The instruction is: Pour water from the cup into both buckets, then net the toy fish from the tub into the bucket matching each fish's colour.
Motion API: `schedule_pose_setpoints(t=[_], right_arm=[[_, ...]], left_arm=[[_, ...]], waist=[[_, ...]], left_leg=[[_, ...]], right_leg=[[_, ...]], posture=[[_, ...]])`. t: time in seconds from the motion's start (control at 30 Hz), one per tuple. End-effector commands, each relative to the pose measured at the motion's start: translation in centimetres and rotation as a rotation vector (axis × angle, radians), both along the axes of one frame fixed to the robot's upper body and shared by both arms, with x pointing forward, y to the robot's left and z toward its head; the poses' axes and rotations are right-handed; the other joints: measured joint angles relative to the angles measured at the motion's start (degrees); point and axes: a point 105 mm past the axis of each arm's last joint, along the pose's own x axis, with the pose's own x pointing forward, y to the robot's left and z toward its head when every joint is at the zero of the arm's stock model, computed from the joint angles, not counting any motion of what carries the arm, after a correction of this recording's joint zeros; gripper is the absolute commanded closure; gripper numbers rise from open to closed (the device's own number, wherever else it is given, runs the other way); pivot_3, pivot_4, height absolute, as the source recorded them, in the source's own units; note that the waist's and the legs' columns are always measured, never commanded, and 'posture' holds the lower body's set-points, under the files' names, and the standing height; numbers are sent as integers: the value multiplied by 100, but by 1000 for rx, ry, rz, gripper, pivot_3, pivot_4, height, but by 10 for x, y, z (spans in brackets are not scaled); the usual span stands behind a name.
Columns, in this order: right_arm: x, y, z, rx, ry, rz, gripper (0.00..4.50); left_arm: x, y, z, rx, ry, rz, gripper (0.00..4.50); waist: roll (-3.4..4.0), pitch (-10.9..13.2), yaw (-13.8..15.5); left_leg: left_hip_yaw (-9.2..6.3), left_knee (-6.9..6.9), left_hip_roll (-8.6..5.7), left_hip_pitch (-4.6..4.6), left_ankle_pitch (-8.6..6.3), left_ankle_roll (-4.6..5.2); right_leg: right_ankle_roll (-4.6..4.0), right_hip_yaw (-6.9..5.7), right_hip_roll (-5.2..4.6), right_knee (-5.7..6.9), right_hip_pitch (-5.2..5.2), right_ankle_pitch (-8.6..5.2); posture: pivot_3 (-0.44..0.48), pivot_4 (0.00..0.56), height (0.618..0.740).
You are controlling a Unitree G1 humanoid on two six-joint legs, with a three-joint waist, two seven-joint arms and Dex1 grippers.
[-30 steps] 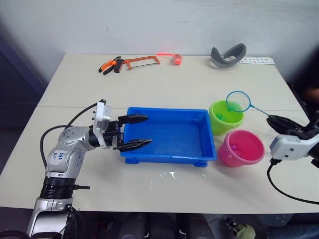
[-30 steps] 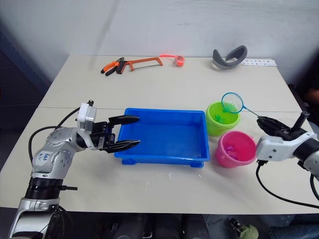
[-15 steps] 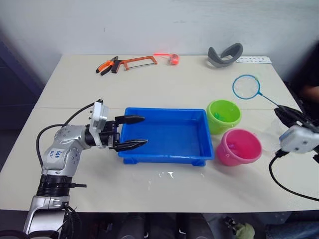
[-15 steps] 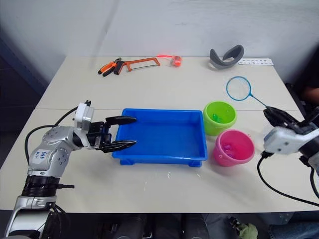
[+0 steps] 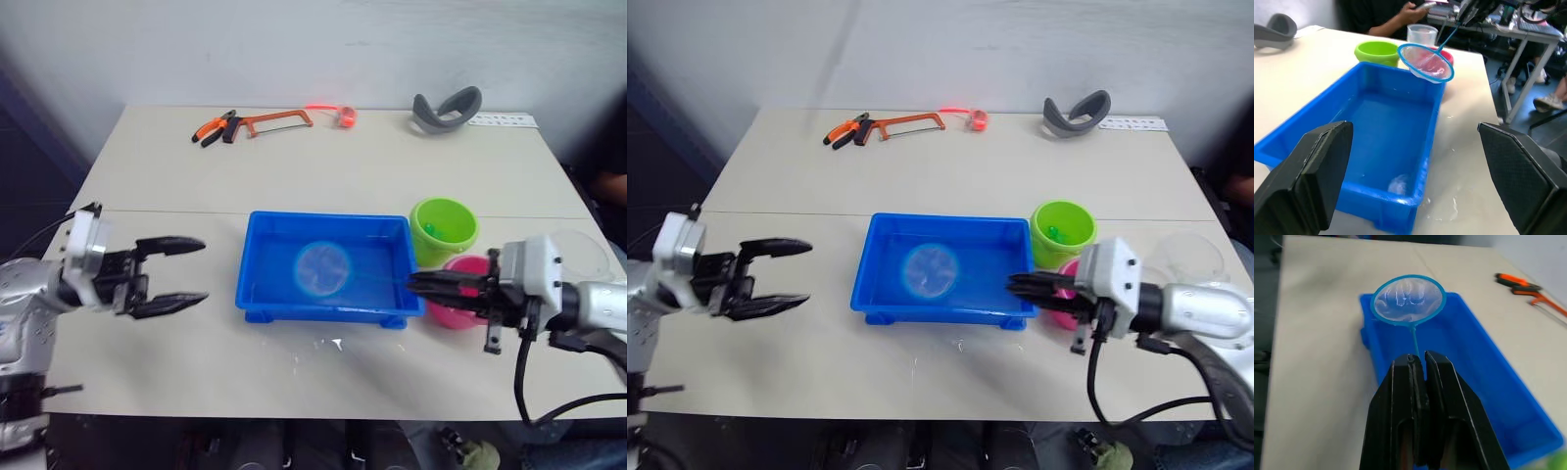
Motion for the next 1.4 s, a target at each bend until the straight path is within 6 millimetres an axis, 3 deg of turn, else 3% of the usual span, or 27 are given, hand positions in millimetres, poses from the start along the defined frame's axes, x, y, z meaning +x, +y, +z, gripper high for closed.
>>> schedule_pose_setpoints(t=[0.03,0.3,0.5,0.9,1.03,1.17,1.27,1.4], right_arm=[[-8,17,-15,4,67,101,4500],[-20,28,-92,-118,177,143,4500],[-20,21,-132,-208,167,124,4500],[-4,22,-152,-165,115,45,4500],[0,24,-141,-126,37,46,2999],[-7,17,-112,-91,-9,68,1267],[-24,3,-88,-113,-7,109,48],[-38,-21,-60,-130,0,58,48]], left_arm=[[-16,-4,1,60,-38,-61,65],[-38,-21,-27,109,23,-121,65],[-40,-34,-41,119,51,-179,65],[-31,-40,-44,102,74,-198,65],[-30,-35,-44,113,83,-176,0],[-30,-23,-45,144,109,-100,0],[-33,-11,-51,162,158,-10,0],[-37,10,-63,187,146,126,0]], waist=[[3,2,-4],[-1,-1,63],[-1,-1,63],[-1,-1,51],[-1,-1,47],[1,0,45],[2,0,46],[2,0,53]], left_leg=[[1,0,0,-1,0,0],[3,1,-1,0,0,0],[11,1,-2,6,0,-1],[13,1,0,8,2,-6],[13,1,0,7,2,-6],[13,1,0,6,2,-6],[13,1,0,6,2,-6],[11,0,1,6,1,-7]], right_leg=[[0,0,0,0,-2,0],[0,-1,2,1,-2,0],[-1,4,6,7,-2,0],[-2,7,12,17,-7,-1],[-2,9,11,18,-8,-1],[-2,9,10,18,-9,-1],[-2,11,8,18,-10,-1],[-2,9,7,15,-9,-1]], posture=[[0,150,740],[0,150,740],[0,150,740],[0,150,740],[0,150,740],[0,150,740],[0,150,740],[0,150,740]])
